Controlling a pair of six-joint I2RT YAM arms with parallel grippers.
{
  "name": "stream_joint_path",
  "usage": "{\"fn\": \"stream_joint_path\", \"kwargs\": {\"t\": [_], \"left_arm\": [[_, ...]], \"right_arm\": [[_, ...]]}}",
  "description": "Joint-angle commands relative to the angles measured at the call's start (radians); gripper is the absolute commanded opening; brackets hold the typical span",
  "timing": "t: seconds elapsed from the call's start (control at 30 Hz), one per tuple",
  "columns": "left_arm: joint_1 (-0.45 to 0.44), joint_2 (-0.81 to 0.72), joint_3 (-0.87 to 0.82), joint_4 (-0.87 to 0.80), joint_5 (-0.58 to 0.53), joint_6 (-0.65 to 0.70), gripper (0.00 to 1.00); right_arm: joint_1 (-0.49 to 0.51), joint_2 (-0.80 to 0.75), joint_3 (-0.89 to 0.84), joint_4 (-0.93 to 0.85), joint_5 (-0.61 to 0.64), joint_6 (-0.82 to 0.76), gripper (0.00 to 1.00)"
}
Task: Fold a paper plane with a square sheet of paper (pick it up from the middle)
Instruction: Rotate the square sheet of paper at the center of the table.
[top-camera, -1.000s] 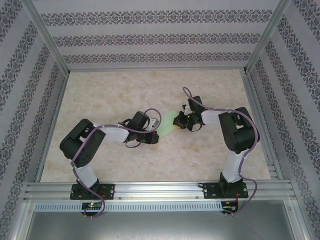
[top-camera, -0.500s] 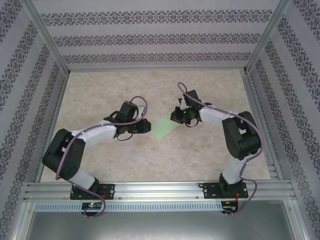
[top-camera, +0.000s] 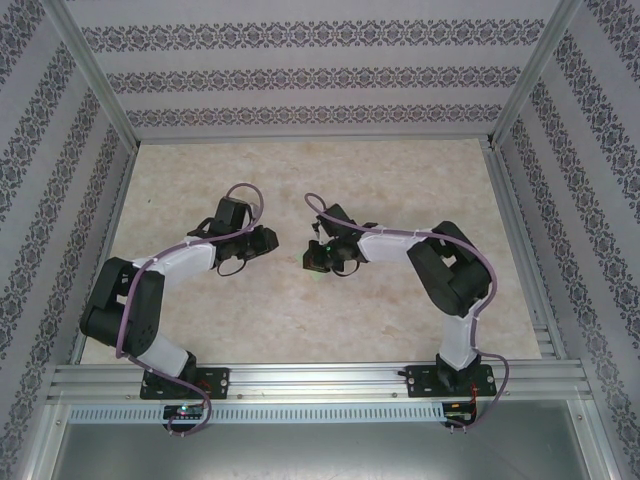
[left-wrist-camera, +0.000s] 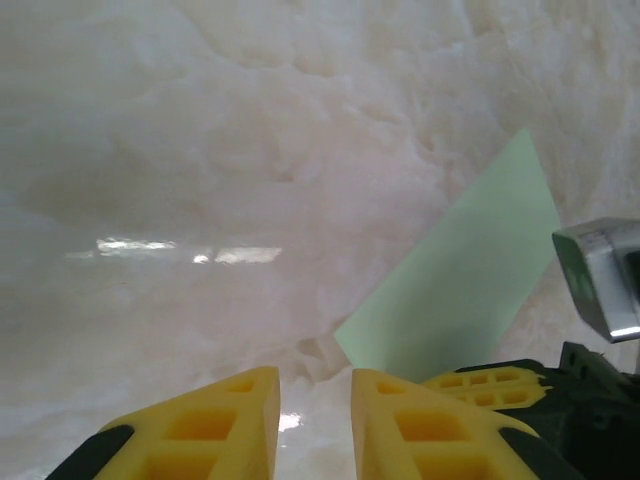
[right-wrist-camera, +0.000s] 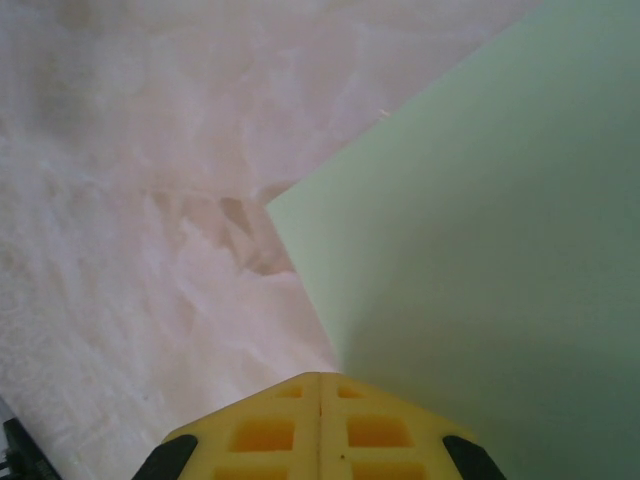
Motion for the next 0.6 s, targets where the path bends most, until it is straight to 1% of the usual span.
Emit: {"fn": "stream_joint_path", "kwargs": {"t": [0.0,0.13,0.33,0.4,0.5,0.57], "left_arm": [[0.017,-0.004,-0.006,-0.016,-0.017,-0.031,0.29],[0.020,0.001,-0.003,-0.025,-0.022,-0.025,0.31],[0.021,0.009,0.009,-0.043,-0.023,-0.010,0.33],[0.021,0.012,0.011,-0.045,-0.022,-0.009,0.34],[0.020,0.020,0.015,-0.040,-0.013,-0.012,0.36],[0.021,0.026,0.016,-0.033,-0.002,-0.017,0.38]], "right_arm": [[0.011,0.029,0.027,0.005,0.007,0.013,0.00],[0.009,0.044,-0.010,0.008,0.000,-0.005,0.00],[0.008,0.024,-0.137,0.008,-0.075,-0.085,0.00],[0.006,-0.011,-0.166,-0.038,-0.093,-0.145,0.00],[-0.007,-0.095,-0.173,-0.142,-0.086,-0.233,0.00],[-0.028,-0.172,-0.162,-0.182,-0.031,-0.242,0.00]]}}
